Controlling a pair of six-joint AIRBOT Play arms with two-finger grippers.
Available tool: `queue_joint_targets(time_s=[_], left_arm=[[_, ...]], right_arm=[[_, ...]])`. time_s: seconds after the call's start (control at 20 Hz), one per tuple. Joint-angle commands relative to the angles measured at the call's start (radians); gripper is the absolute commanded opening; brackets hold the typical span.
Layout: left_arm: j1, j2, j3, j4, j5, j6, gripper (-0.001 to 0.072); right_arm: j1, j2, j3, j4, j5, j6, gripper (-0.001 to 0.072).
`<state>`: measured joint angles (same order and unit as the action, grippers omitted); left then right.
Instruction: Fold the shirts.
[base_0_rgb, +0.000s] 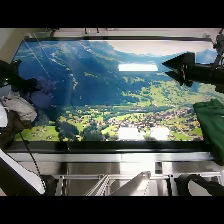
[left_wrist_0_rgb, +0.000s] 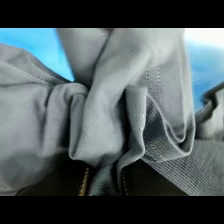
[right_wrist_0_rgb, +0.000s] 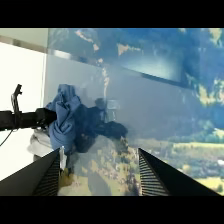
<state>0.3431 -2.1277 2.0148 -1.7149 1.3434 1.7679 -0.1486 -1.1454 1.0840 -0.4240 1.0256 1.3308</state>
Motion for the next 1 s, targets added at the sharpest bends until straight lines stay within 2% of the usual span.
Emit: queue_joint_targets(time_s=[0.0, 0.1, 0.25, 0.35, 0.55, 0.7, 0.75, 0.8, 0.85, 0.9, 0.95], left_arm=[[-0.059, 0.015, 0.040, -0.027, 0.026, -0.027, 0.0018], [-0.098, 0.078, 0.040, -0.259, 0.015, 0.044, 0.0019], [-0.189, 0.195, 0.040, -0.698, 0.109, 0.146, 0.0019], [-0.280, 0.291, 0.040, -0.857, 0.134, 0.185, 0.0020], [-0.485, 0.449, 0.039, -0.857, 0.127, 0.188, 0.0021], [-0.637, 0.473, 0.036, -0.842, 0.129, 0.186, 0.0031], [-0.681, 0.473, 0.018, -0.842, 0.111, 0.187, 0.0189], [-0.716, 0.473, -0.008, -0.840, 0.080, 0.186, 0.0415], [-0.738, 0.473, -0.030, -0.818, 0.045, 0.180, 0.0638], [-0.755, 0.473, -0.049, -0.768, 0.008, 0.154, 0.0716], [-0.758, 0.473, -0.063, -0.720, -0.011, 0.139, 0.0717]], right_arm=[[0.001, 0.000, 0.000, 0.003, 0.000, 0.000, 0.0483], [0.001, 0.000, 0.000, 0.003, 0.000, 0.000, 0.0328], [-0.005, -0.001, 0.000, 0.002, -0.001, 0.000, 0.0319], [-0.026, -0.001, 0.000, 0.002, 0.001, 0.000, 0.0319], [-0.135, 0.000, 0.000, 0.002, 0.080, 0.000, 0.0319], [-0.240, 0.000, 0.000, 0.002, 0.204, -0.047, 0.0325], [-0.271, 0.000, 0.000, 0.002, 0.244, -0.052, 0.0330], [-0.297, 0.000, 0.000, 0.002, 0.280, -0.053, 0.0334], [-0.314, 0.000, 0.000, 0.001, 0.311, -0.053, 0.0474], [-0.327, 0.000, 0.000, 0.000, 0.340, -0.053, 0.0654], [-0.330, -0.001, 0.000, -0.003, 0.367, -0.053, 0.0666]])
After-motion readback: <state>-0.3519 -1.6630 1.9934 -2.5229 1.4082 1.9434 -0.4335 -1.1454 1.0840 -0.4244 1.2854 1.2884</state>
